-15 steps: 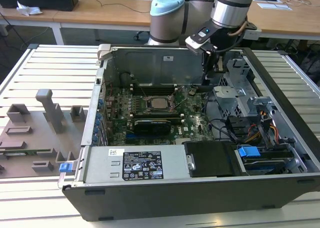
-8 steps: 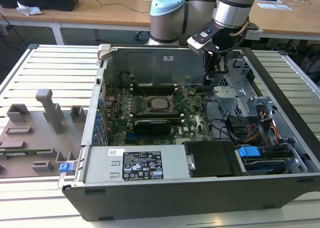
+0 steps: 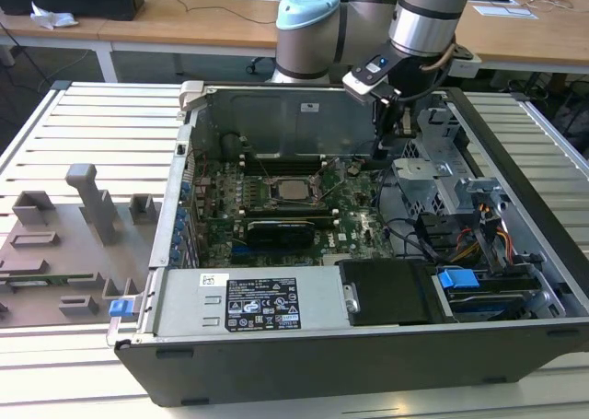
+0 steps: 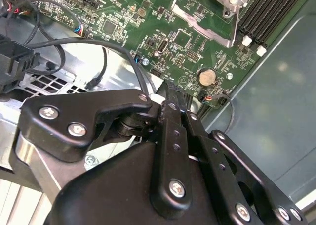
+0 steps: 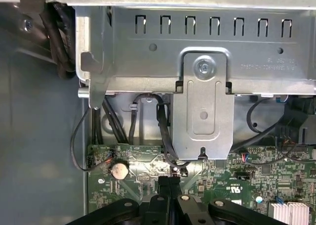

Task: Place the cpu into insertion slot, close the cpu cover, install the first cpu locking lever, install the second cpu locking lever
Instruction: 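Close the cpu cover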

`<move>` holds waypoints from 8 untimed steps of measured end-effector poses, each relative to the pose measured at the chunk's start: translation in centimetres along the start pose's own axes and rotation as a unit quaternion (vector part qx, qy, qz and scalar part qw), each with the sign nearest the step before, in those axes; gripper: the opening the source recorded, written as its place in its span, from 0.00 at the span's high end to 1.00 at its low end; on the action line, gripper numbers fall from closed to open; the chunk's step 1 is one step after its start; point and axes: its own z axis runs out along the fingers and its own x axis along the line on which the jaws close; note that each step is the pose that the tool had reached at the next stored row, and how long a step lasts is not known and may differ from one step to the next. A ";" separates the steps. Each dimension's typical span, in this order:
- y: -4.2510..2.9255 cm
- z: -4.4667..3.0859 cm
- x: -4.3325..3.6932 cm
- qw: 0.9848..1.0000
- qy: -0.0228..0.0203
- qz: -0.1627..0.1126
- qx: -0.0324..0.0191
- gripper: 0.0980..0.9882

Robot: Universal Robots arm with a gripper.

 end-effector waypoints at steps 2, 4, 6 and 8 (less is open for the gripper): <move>0.01 0.14 0.01 1.000 0.000 0.000 0.000 0.99; 0.01 0.32 0.01 1.000 0.000 0.000 0.000 0.99; 0.02 0.56 0.02 1.000 0.000 0.000 0.000 0.99; 0.03 0.72 0.02 1.000 0.000 0.000 0.000 0.99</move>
